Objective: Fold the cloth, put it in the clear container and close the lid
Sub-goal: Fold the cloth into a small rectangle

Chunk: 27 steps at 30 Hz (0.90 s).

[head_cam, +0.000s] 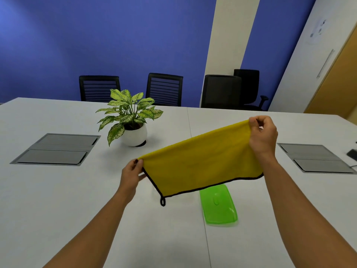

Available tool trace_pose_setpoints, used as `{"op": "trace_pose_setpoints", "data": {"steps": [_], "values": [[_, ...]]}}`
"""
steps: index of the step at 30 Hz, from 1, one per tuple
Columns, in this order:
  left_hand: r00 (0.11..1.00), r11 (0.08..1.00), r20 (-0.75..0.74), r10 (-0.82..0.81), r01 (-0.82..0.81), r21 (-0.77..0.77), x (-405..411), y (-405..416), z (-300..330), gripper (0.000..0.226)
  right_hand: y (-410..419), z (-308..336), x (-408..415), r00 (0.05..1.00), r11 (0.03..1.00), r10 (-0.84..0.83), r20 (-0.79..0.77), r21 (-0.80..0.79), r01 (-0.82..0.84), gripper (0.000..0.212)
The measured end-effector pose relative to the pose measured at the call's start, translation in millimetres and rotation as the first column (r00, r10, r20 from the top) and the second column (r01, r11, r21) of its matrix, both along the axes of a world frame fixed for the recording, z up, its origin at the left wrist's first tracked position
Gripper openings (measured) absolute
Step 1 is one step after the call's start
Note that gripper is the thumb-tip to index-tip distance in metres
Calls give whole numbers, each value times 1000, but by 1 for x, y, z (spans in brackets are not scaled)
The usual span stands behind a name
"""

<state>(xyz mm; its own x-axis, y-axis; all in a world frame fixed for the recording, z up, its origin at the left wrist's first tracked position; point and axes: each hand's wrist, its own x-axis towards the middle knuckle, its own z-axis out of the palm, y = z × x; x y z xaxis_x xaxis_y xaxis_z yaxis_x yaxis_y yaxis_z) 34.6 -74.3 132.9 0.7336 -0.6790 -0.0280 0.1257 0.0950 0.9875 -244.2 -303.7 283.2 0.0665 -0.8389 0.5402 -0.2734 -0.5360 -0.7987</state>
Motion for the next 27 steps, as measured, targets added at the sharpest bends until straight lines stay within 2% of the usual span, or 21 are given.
{"op": "trace_pose_setpoints", "data": {"steps": [3, 6, 8, 10, 13, 14, 16, 18, 20, 23, 27], "values": [[997, 993, -1, 84, -83, -80, 7, -4, 29, 21, -3, -13, -9, 998, 996, 31, 54, 87, -36, 18], [976, 975, 115, 184, -166, -149, 12, -4, 54, 24, 0, -22, -16, 985, 982, 96, 140, 150, -117, 17], [966, 969, 171, 196, -164, -184, 15, 0, 69, 26, 3, -22, -23, 963, 961, 181, 200, 174, -216, 16], [980, 976, 160, 118, -85, -202, 23, 7, 81, 23, 3, -21, -34, 908, 897, 329, 258, 214, -386, 15], [986, 964, 1, -168, 164, -210, 42, 19, 90, 22, 1, -21, -47, 757, 687, 547, 358, 324, -650, 15], [981, 968, -25, -192, 185, -172, 46, 20, 91, 24, 0, -24, -46, 755, 671, 552, 354, 350, -654, 15], [998, 998, 7, -55, 56, -41, 44, 13, 89, 22, 0, -37, -35, 856, 765, 428, 289, 388, -513, 15], [952, 968, 232, 198, -228, 106, 35, -1, 84, 21, 2, -51, -16, 967, 879, 194, 166, 408, -246, 15], [838, 899, 432, 333, -420, 121, 21, -11, 81, 19, 8, -60, 3, 998, 929, 43, 43, 365, -56, 14], [743, 895, 577, 340, -444, 45, -2, -19, 81, 13, 25, -61, 27, 1000, 967, 31, -2, 254, -30, 10], [686, 957, 696, 212, -289, -6, -33, -32, 84, 11, 51, -56, 56, 983, 968, 175, -62, 193, -160, 9]]}}
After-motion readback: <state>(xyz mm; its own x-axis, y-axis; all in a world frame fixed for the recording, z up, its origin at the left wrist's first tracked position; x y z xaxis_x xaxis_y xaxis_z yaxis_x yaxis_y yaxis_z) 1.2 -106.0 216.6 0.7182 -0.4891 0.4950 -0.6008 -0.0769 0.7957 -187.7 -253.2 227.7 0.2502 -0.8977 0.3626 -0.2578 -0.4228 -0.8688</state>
